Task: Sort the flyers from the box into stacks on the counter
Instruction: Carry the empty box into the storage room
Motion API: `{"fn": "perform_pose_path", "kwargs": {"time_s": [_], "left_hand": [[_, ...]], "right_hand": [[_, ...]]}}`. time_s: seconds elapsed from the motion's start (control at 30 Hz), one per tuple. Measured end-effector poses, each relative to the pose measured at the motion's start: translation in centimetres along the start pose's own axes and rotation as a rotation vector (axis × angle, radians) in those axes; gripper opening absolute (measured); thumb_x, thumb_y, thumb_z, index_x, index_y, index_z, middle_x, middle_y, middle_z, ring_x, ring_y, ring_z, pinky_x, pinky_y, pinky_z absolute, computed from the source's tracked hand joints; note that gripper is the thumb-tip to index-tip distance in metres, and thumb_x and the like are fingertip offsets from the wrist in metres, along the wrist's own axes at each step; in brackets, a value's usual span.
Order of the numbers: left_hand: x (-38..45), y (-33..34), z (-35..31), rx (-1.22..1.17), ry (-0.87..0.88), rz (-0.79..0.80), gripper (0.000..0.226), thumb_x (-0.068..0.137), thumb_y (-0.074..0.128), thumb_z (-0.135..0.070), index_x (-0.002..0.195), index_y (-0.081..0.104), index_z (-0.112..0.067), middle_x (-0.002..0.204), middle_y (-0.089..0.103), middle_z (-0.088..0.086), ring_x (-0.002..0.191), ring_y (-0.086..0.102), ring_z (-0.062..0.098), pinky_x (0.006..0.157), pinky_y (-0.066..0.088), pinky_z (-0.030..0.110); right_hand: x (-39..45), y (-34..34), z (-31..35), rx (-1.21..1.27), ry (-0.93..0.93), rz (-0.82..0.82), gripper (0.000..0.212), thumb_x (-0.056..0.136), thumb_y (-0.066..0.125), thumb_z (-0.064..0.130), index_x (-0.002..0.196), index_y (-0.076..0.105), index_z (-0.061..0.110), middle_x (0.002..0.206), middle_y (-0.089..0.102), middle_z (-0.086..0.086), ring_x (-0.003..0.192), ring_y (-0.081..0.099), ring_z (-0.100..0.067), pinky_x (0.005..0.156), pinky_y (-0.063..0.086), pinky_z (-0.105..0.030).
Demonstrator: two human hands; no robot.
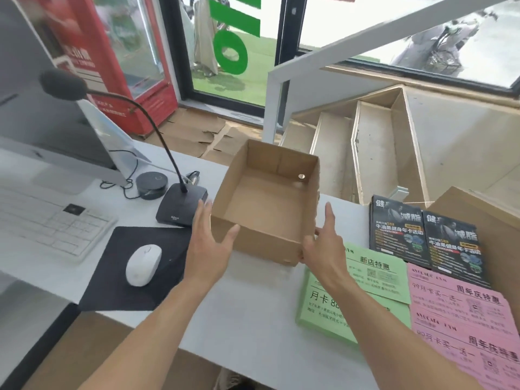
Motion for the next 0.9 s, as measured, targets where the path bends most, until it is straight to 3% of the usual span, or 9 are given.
{"fn": "perform_pose_path", "kwargs": {"time_s": [0.13,0.2,0.33,0.4,0.47,0.53,0.63,0.77,0.9], "left_hand": [[-3.3,-2.7,-2.1,-0.150,0.004,-0.101,0.072,0.097,0.065,-0.039,0.158,0.026,-0.036,0.159,0.034,-0.022,0.146,0.030,-0.005,0.122,0.030,0.036],[-6.4,-3.9,-3.2,-0.188,0.003,-0.188,0.064,0.099,0.064,-0.031,0.155,0.033,-0.036,0.153,0.041,-0.027,0.141,0.035,-0.009,0.120,0.032,0.031],[-15.2,-7.1,-3.2,-0.282,-0.085,-0.489,0.055,0.099,0.061,-0.010,0.148,0.046,-0.030,0.133,0.058,-0.031,0.123,0.051,-0.017,0.109,0.042,0.017],[-20.3,-9.0,-1.4,-0.217,-0.149,-0.610,0.047,0.100,0.058,-0.010,0.141,0.055,-0.033,0.120,0.062,-0.037,0.106,0.058,-0.018,0.098,0.048,0.013],[-25.5,-11.1,1.3,-0.202,-0.230,-0.717,0.047,0.102,0.055,-0.008,0.141,0.056,-0.034,0.129,0.062,-0.030,0.118,0.058,-0.010,0.105,0.047,0.025],[-30.9,-13.2,3.8,-0.211,-0.318,-0.814,0.049,0.103,0.051,-0.005,0.140,0.055,-0.036,0.132,0.062,-0.028,0.120,0.059,-0.006,0.105,0.048,0.032],[-38.6,-16.1,6.5,-0.209,-0.452,-0.939,0.051,0.103,0.045,0.001,0.137,0.053,-0.037,0.102,0.062,-0.048,0.077,0.057,-0.019,0.074,0.046,0.008],[-48.5,-19.6,11.2,-0.256,-0.619,-1.124,0.053,0.101,0.039,0.007,0.141,0.053,-0.024,0.085,0.061,-0.049,0.068,0.054,-0.021,0.065,0.042,0.000],[-57.9,-23.7,15.8,-0.260,-0.767,-1.307,0.052,0.102,0.041,0.005,0.139,0.054,-0.028,0.069,0.054,-0.050,0.063,0.051,-0.023,0.061,0.038,-0.002]], "right_hand": [[-6.5,-2.2,0.1,0.100,-0.148,-0.017,0.082,0.101,0.049,0.019,0.146,0.002,0.068,0.124,0.071,0.007,0.061,0.070,-0.023,0.065,0.059,-0.049],[-10.0,-3.2,-0.2,0.185,-0.192,0.012,0.080,0.101,0.053,0.016,0.148,0.010,0.065,0.129,0.064,0.015,0.060,0.071,-0.019,0.067,0.060,-0.047],[-16.2,-4.1,-0.8,0.215,-0.281,0.095,0.077,0.100,0.057,0.011,0.148,0.022,0.059,0.116,0.059,0.036,0.060,0.071,-0.012,0.065,0.057,-0.031],[-19.2,-3.3,-0.8,0.172,-0.359,0.200,0.074,0.099,0.057,0.014,0.144,0.028,0.065,0.105,0.062,0.047,0.062,0.072,-0.011,0.068,0.057,-0.032],[-21.9,-1.6,-0.4,0.106,-0.426,0.339,0.074,0.098,0.056,0.016,0.138,0.031,0.073,0.101,0.067,0.040,0.061,0.070,-0.017,0.067,0.058,-0.039],[-24.7,0.7,0.0,0.033,-0.498,0.484,0.076,0.098,0.053,0.016,0.131,0.031,0.080,0.081,0.074,0.017,0.055,0.064,-0.020,0.063,0.056,-0.041],[-29.1,4.9,1.4,-0.043,-0.582,0.685,0.073,0.097,0.048,0.017,0.132,0.032,0.079,0.068,0.069,-0.008,0.050,0.055,-0.027,0.056,0.054,-0.039],[-36.8,11.7,2.1,-0.164,-0.703,0.931,0.067,0.099,0.048,0.018,0.133,0.034,0.075,0.095,0.076,0.002,0.055,0.063,-0.023,0.053,0.054,-0.038],[-46.2,19.0,2.5,-0.267,-0.760,1.095,0.062,0.097,0.050,0.013,0.136,0.043,0.060,0.085,0.072,0.017,0.061,0.068,-0.024,0.061,0.060,-0.046]]}}
Point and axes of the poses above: each hand's wrist, its own x-axis towards the middle knuckle, its own y-axis out of the palm, z = x × y, the point moved 3 cm from there along x, towards the middle knuckle
